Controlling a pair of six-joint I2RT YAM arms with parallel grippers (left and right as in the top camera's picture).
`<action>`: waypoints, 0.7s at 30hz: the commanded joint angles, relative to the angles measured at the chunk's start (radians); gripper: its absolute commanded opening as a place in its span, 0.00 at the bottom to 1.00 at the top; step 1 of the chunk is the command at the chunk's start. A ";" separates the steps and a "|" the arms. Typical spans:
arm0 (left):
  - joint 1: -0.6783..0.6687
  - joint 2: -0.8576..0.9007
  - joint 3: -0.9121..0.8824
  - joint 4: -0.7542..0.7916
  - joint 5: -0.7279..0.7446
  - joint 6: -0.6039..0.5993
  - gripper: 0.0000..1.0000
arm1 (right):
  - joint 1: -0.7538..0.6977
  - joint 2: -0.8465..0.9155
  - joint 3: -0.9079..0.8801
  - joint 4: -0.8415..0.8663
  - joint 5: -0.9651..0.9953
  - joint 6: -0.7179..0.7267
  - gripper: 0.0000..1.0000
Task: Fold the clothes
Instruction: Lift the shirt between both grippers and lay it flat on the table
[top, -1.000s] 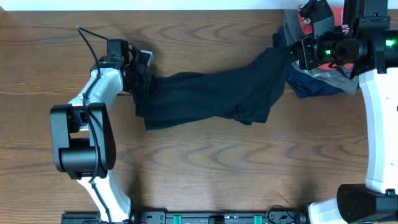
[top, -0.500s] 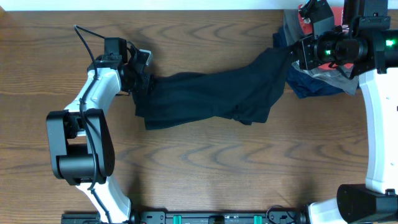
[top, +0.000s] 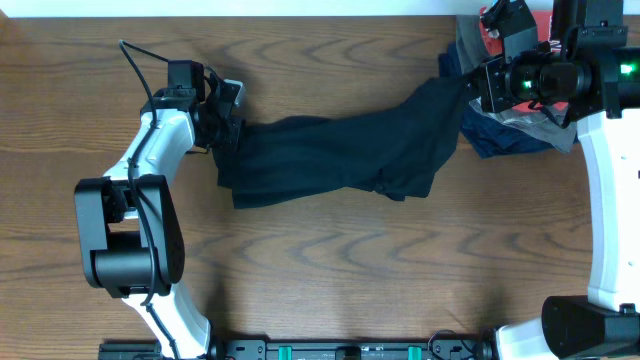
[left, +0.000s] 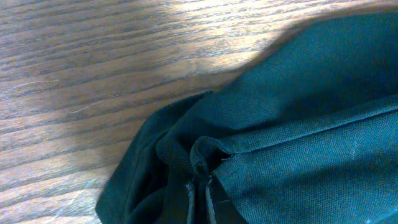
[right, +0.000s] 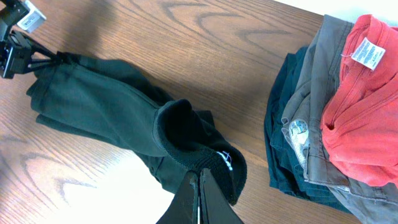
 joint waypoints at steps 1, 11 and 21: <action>0.003 -0.069 0.051 0.001 0.006 -0.039 0.06 | -0.003 0.006 -0.006 -0.001 -0.001 -0.006 0.01; 0.004 -0.438 0.084 -0.027 -0.087 -0.099 0.06 | -0.003 0.006 -0.006 -0.002 -0.001 -0.006 0.01; 0.004 -0.766 0.084 0.014 -0.399 -0.115 0.06 | -0.031 -0.011 0.017 0.009 -0.002 -0.005 0.01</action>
